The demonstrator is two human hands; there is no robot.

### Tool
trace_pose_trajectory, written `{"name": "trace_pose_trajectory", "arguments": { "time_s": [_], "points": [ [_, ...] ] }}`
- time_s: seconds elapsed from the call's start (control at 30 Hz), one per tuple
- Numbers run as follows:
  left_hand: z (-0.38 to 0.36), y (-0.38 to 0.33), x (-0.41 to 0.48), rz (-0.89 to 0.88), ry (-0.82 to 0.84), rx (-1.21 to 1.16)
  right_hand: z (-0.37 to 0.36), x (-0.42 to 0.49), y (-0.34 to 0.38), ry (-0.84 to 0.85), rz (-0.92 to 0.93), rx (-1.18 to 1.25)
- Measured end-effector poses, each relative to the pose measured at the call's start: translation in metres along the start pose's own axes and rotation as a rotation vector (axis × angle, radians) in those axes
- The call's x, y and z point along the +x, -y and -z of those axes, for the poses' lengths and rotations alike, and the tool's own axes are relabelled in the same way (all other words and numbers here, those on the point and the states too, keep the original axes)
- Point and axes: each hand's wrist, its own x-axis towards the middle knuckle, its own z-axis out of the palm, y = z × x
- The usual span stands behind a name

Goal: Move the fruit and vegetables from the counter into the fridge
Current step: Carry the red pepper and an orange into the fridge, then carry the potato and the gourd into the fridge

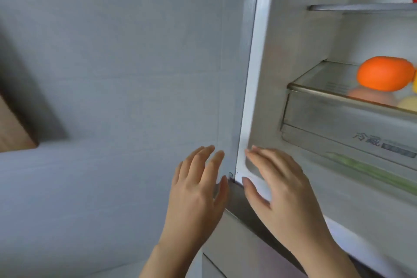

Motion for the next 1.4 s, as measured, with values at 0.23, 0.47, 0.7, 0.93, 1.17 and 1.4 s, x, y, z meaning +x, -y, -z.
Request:
{"name": "trace_pose_trajectory", "arguments": {
  "time_s": [0.23,0.47,0.7,0.93,1.17,1.4],
  "points": [
    [0.107,0.064,-0.071,0.150,-0.016,0.187,-0.045,-0.009,0.114,0.074,0.143,0.128],
    [0.252,0.128,-0.182,0.347,-0.039,0.426,-0.098,-0.043,0.287,0.156,0.308,0.345],
    [0.383,0.161,-0.294,0.604,-0.132,0.706,-0.138,-0.084,0.451,0.317,0.530,0.586],
    [0.465,0.201,-0.359,0.845,-0.258,0.904,-0.188,-0.094,0.578,0.406,0.720,0.795],
    [0.548,0.268,-0.372,0.957,-0.333,1.098,-0.242,-0.073,0.712,0.473,0.895,0.967],
    [0.630,0.275,-0.425,1.169,-0.479,1.301,-0.252,-0.094,0.847,0.582,1.110,1.201]
  ]
}}
